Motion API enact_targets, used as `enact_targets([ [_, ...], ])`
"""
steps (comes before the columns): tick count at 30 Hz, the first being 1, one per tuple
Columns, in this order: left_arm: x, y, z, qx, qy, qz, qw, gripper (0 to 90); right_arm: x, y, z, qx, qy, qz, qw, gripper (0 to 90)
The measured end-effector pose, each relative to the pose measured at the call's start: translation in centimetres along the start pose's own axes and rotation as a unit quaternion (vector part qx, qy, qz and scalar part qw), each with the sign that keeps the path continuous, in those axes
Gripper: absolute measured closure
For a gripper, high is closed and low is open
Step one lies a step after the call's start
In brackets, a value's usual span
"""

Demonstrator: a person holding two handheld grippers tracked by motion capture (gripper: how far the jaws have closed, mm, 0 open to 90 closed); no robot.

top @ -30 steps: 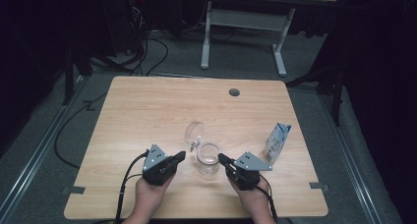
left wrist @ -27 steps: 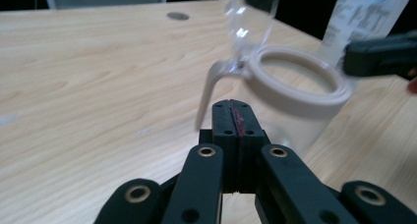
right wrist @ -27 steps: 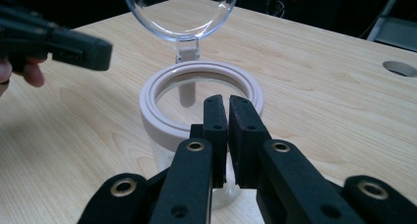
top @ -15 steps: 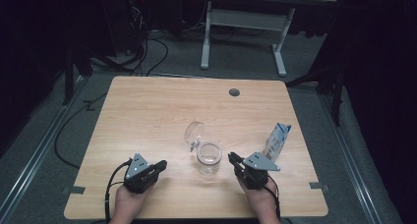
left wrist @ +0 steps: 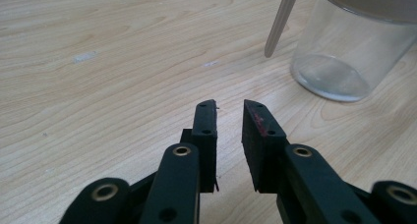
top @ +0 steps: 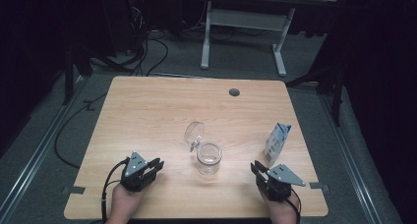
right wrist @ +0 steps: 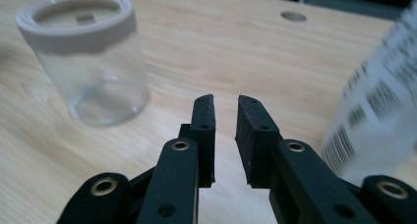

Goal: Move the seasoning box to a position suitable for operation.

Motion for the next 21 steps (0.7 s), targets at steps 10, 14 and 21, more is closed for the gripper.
enact_targets([
  [10, -0.4, 0.4, 0.6, -0.008, 0.001, -0.006, 0.9999, 69.9, -1.0, 3.3, -1.5, 0.022, 0.03, 0.03, 0.9989, 73.4],
  [14, -0.3, 0.3, 0.5, -0.002, 0.002, -0.003, 1.0, 69.3, -1.4, 4.0, -2.1, 0.034, 0.035, 0.033, 0.9983, 72.4],
  [21, -0.5, 0.4, 0.8, -0.01, 0.005, -0.008, 0.9999, 68.5, -1.6, 4.7, -3.6, 0.064, 0.046, 0.036, 0.9962, 68.6],
])
Point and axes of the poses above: each handheld gripper's, and its own axes: x roughly forward along the jaws, y roughly out of its underside, z roughly to its left, the point moved 2 cm from there along x, roughly forward along the jaws, and after that the axes turned 14 degrees about z, right-handed, at the moved point
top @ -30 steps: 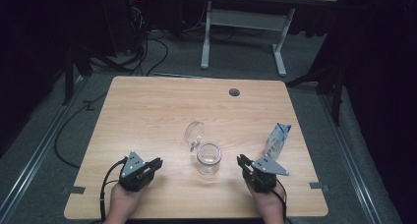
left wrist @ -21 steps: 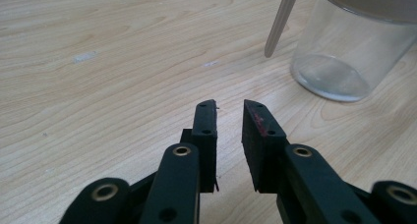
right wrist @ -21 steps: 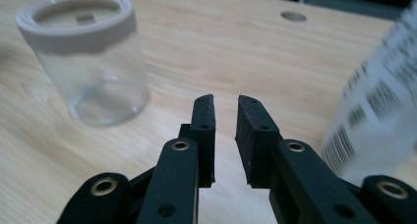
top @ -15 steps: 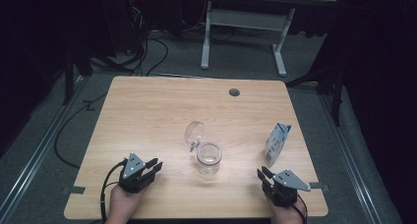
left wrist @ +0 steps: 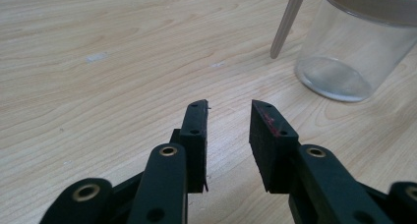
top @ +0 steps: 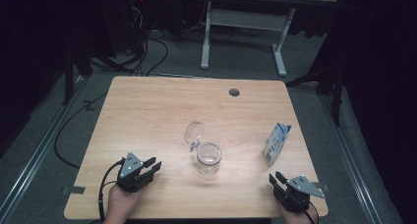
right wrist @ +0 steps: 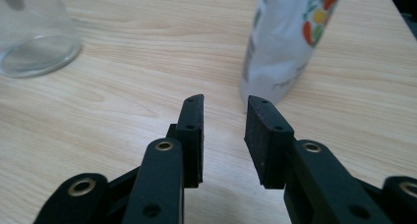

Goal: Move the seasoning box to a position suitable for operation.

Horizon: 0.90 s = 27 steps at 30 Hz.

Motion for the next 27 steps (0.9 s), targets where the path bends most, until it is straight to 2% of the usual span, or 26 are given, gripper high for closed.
enact_targets([
  [7, -0.2, 0.0, 0.0, -0.003, -0.001, -0.006, 1.0, 68.4, -0.3, 0.3, -1.5, 0.022, 0.02, -0.004, 0.9995, 63.1],
  [10, -0.1, 0.0, 0.0, -0.004, -0.001, -0.007, 1.0, 68.4, -0.3, 0.3, -1.9, 0.031, 0.02, -0.007, 0.9993, 59.7],
  [19, 0.0, 0.1, 0.1, -0.005, -0.001, -0.006, 1.0, 67.7, 0.4, -0.8, -1.4, 0.023, 0.019, -0.011, 0.9995, 55.5],
  [27, 0.1, 0.2, 0.3, -0.006, 0.002, -0.004, 1.0, 67.8, 1.0, -2.9, -0.9, 0.019, 0.026, -0.021, 0.9993, 50.1],
])
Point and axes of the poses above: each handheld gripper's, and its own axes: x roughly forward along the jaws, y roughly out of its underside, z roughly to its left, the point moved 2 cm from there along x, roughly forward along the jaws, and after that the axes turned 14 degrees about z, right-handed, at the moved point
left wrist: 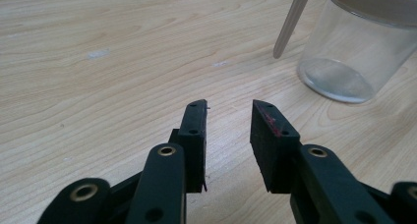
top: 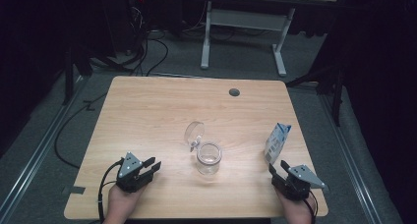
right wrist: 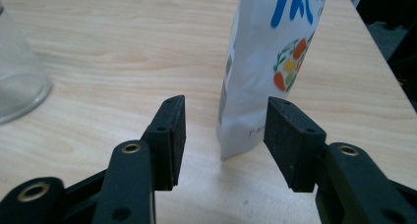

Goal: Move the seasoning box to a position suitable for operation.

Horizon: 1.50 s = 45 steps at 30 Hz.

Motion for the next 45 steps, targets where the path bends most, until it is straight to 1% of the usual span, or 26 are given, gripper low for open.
enact_targets([
  [3, 0.1, 0.0, 0.1, -0.002, 0.0, 0.001, 1.0, 67.7, 0.2, -0.9, -0.2, 0.0, 0.007, -0.004, 1.0, 48.0],
  [5, 0.1, 0.0, 0.2, -0.002, 0.0, 0.002, 1.0, 67.7, 0.4, -1.5, -0.3, 0.005, 0.008, -0.006, 0.9999, 46.8],
  [9, 0.2, 0.1, 0.3, -0.002, -0.002, 0.003, 1.0, 67.1, 0.8, -2.5, -0.4, 0.004, 0.018, -0.011, 0.9998, 46.4],
  [13, -0.2, 0.2, 0.5, -0.008, -0.001, -0.004, 1.0, 67.1, 1.4, -3.3, -0.6, 0.011, 0.029, -0.011, 0.9995, 46.2],
  [18, -0.4, 0.3, 0.5, -0.01, -0.001, -0.007, 0.9999, 67.0, 1.6, -3.9, -1.1, 0.018, 0.031, -0.025, 0.999, 50.7],
  [19, -0.4, 0.3, 0.4, -0.01, -0.001, -0.006, 0.9999, 67.0, 1.6, -4.0, -1.1, 0.011, 0.034, -0.024, 0.9991, 52.2],
  [21, -0.3, 0.3, 0.4, -0.006, -0.002, -0.005, 1.0, 66.9, 1.5, -3.9, -1.2, 0.013, 0.034, -0.025, 0.999, 55.6],
  [22, -0.2, 0.3, 0.4, -0.005, -0.002, -0.004, 1.0, 66.7, 1.5, -3.8, -1.3, 0.016, 0.028, -0.026, 0.9991, 57.0],
  [24, -0.2, 0.3, 0.3, -0.002, -0.004, -0.002, 1.0, 66.5, 1.5, -3.6, -1.3, 0.018, 0.023, -0.027, 0.9992, 59.3],
  [29, -0.3, 0.2, 0.2, 0.003, -0.007, -0.004, 1.0, 66.5, 1.4, -3.2, -1.3, 0.01, 0.018, -0.028, 0.9994, 68.3],
  [33, -0.2, 0.2, 0.2, 0.002, -0.006, -0.002, 1.0, 66.3, 1.1, -2.9, -1.4, 0.001, 0.025, -0.03, 0.9992, 75.2],
  [37, -0.1, 0.3, 0.1, 0.002, -0.005, -0.002, 1.0, 66.0, 0.8, -2.6, -1.9, 0.003, 0.027, -0.03, 0.9992, 81.2],
  [41, -0.2, 0.3, 0.2, 0.001, -0.006, -0.001, 1.0, 65.9, 0.4, -2.4, -2.5, 0.004, 0.026, -0.031, 0.9992, 84.7],
  [43, -0.2, 0.3, 0.3, 0.001, -0.007, -0.002, 1.0, 65.9, 0.2, -2.3, -2.8, 0.002, 0.03, -0.031, 0.9991, 86.2],
  [45, -0.1, 0.3, 0.3, 0.001, -0.006, -0.002, 1.0, 65.9, 0.0, -2.2, -3.0, 0.005, 0.031, -0.032, 0.999, 86.3],
])
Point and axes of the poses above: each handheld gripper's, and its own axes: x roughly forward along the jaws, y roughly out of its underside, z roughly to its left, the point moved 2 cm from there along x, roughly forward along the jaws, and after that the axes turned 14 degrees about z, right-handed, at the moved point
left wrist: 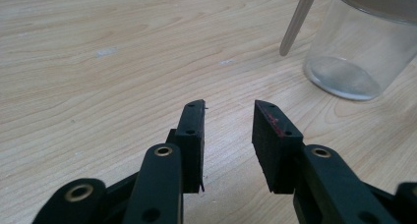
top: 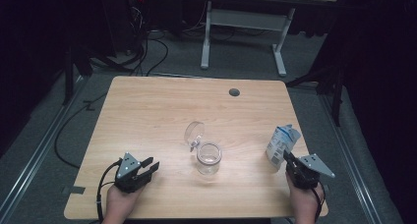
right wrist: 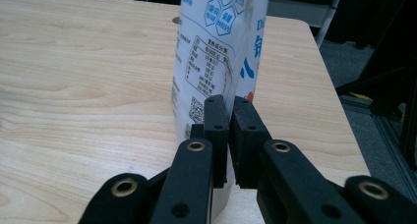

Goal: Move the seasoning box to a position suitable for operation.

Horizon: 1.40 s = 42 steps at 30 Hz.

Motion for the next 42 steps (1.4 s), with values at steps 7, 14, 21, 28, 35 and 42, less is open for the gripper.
enact_targets([
  [7, -0.1, 0.1, 0.0, 0.0, -0.001, -0.001, 1.0, 65.7, 0.4, -0.2, 0.2, 0.01, -0.02, -0.001, 0.9998, 60.3],
  [14, -0.5, 0.5, 0.3, -0.006, -0.005, -0.003, 1.0, 65.6, 1.2, -1.0, 0.7, 0.017, -0.025, 0.0, 0.9996, 53.5],
  [21, -0.8, 0.8, 0.5, -0.01, -0.009, -0.002, 0.9999, 65.4, 1.5, -1.3, -0.1, 0.031, -0.024, 0.003, 0.9992, 63.0],
  [28, -1.0, 0.9, 0.6, -0.013, -0.009, -0.005, 0.9999, 64.9, 1.2, -1.1, -0.1, 0.008, -0.025, -0.008, 0.9996, 79.7],
  [35, -1.0, 0.9, 0.5, -0.012, -0.007, -0.006, 0.9999, 64.6, 1.2, -1.0, -0.3, 0.006, -0.035, -0.01, 0.9993, 87.8],
  [42, -0.9, 0.9, 0.2, -0.008, 0.003, -0.006, 0.9999, 62.2, 1.2, -1.0, -0.3, 0.007, -0.039, -0.011, 0.9992, 90.0],
])
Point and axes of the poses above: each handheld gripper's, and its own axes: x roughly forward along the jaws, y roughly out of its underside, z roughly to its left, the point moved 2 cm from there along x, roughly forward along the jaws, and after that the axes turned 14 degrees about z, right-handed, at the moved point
